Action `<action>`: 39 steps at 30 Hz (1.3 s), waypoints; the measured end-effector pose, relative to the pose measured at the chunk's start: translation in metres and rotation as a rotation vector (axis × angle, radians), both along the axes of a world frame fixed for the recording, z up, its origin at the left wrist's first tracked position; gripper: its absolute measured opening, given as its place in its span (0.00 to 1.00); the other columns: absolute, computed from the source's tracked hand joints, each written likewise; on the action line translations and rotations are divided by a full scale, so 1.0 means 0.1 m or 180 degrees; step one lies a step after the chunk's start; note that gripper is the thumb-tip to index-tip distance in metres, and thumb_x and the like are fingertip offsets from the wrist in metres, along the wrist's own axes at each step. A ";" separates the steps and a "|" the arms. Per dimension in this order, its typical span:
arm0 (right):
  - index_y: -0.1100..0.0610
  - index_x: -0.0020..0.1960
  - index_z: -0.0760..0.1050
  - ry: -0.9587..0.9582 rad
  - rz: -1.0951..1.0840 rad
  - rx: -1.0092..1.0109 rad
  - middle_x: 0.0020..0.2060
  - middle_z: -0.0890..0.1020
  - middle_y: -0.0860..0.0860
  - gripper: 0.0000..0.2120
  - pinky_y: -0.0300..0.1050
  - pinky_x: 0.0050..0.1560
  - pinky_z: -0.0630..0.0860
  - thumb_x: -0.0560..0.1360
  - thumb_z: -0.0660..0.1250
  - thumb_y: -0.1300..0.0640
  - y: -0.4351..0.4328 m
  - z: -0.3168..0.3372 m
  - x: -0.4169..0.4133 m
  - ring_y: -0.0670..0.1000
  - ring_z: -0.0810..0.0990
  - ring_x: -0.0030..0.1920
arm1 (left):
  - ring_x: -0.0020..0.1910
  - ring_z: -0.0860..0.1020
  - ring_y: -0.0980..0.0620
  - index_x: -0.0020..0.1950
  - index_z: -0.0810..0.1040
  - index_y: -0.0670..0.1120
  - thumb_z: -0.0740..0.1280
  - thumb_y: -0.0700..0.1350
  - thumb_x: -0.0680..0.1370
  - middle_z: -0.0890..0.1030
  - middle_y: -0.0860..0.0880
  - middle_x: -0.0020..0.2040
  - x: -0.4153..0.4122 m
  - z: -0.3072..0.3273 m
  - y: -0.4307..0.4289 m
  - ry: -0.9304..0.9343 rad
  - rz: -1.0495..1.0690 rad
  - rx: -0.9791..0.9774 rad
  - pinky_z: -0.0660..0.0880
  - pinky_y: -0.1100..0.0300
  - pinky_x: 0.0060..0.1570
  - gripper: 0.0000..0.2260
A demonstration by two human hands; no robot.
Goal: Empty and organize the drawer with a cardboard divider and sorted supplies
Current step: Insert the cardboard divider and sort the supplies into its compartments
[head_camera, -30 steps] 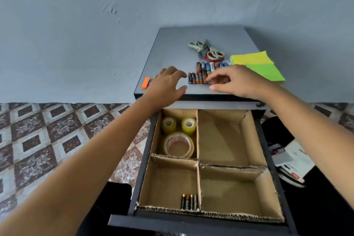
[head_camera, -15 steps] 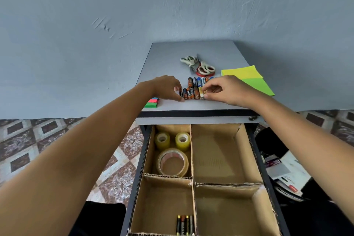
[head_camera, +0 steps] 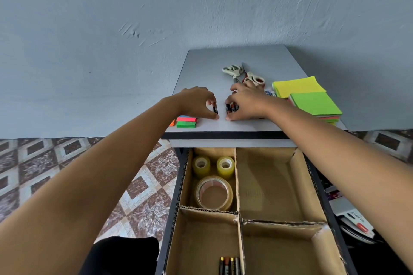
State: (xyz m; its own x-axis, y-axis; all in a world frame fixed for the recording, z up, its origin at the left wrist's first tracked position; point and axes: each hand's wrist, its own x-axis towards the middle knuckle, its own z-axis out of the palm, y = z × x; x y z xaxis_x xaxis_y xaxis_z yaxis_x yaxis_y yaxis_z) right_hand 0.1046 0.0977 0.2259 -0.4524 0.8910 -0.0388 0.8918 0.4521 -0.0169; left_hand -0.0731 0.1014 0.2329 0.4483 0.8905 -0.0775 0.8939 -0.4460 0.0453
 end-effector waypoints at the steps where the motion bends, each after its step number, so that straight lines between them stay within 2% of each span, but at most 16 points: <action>1: 0.49 0.69 0.69 0.0083 0.0015 0.0000 0.72 0.60 0.52 0.28 0.55 0.69 0.56 0.72 0.66 0.39 0.01 0.00 0.00 0.57 0.55 0.72 | 0.60 0.71 0.50 0.65 0.73 0.47 0.65 0.58 0.75 0.75 0.48 0.61 0.01 0.00 0.00 0.0003 -0.0008 -0.0004 0.67 0.51 0.62 0.23; 8: 0.51 0.68 0.70 0.0657 -0.0043 0.0250 0.69 0.67 0.51 0.28 0.51 0.68 0.61 0.71 0.68 0.42 -0.02 0.06 0.21 0.56 0.61 0.70 | 0.62 0.71 0.48 0.68 0.71 0.46 0.65 0.57 0.75 0.74 0.46 0.63 0.18 0.00 0.04 0.0183 -0.0085 -0.0152 0.67 0.50 0.64 0.25; 17: 0.52 0.68 0.70 0.0751 -0.0069 0.0191 0.66 0.69 0.54 0.27 0.54 0.66 0.65 0.72 0.69 0.45 -0.11 0.06 0.40 0.56 0.64 0.68 | 0.61 0.71 0.49 0.71 0.68 0.44 0.68 0.54 0.75 0.73 0.45 0.65 0.31 0.02 0.06 -0.0119 -0.0082 -0.0418 0.66 0.59 0.59 0.28; 22: 0.53 0.68 0.70 0.0764 -0.0045 0.0162 0.66 0.70 0.54 0.28 0.53 0.66 0.65 0.71 0.69 0.44 -0.13 0.06 0.41 0.55 0.65 0.67 | 0.59 0.72 0.49 0.70 0.70 0.46 0.68 0.54 0.75 0.74 0.45 0.63 0.33 -0.01 0.06 -0.0221 -0.0109 -0.0408 0.65 0.61 0.55 0.26; 26: 0.53 0.68 0.70 0.0832 -0.0033 0.0155 0.64 0.71 0.54 0.27 0.51 0.65 0.66 0.71 0.69 0.45 -0.14 0.07 0.43 0.55 0.67 0.66 | 0.59 0.72 0.49 0.69 0.71 0.47 0.68 0.56 0.74 0.75 0.46 0.62 0.32 -0.03 0.06 -0.0265 -0.0094 -0.0330 0.65 0.60 0.55 0.26; 33: 0.54 0.68 0.71 0.0900 0.0026 0.0122 0.63 0.73 0.54 0.27 0.49 0.64 0.66 0.71 0.70 0.47 -0.15 0.06 0.40 0.54 0.68 0.65 | 0.58 0.73 0.49 0.67 0.73 0.45 0.68 0.57 0.74 0.75 0.46 0.62 0.34 -0.07 0.04 -0.0379 -0.0111 -0.0181 0.64 0.62 0.52 0.25; 39: 0.53 0.68 0.70 0.0775 0.0214 0.0069 0.63 0.75 0.51 0.28 0.49 0.63 0.68 0.72 0.68 0.43 -0.15 0.04 0.33 0.52 0.69 0.65 | 0.54 0.73 0.52 0.65 0.75 0.45 0.69 0.57 0.73 0.76 0.46 0.59 0.27 -0.06 0.01 -0.0445 -0.0110 -0.0124 0.64 0.64 0.50 0.25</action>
State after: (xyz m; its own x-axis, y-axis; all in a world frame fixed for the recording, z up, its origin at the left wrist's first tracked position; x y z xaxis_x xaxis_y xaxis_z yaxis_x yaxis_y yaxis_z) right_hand 0.1375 0.0829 0.2297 -0.5044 0.8580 0.0975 0.8305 0.5129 -0.2172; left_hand -0.0457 0.1023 0.2273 0.4874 0.8719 -0.0463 0.8618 -0.4719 0.1860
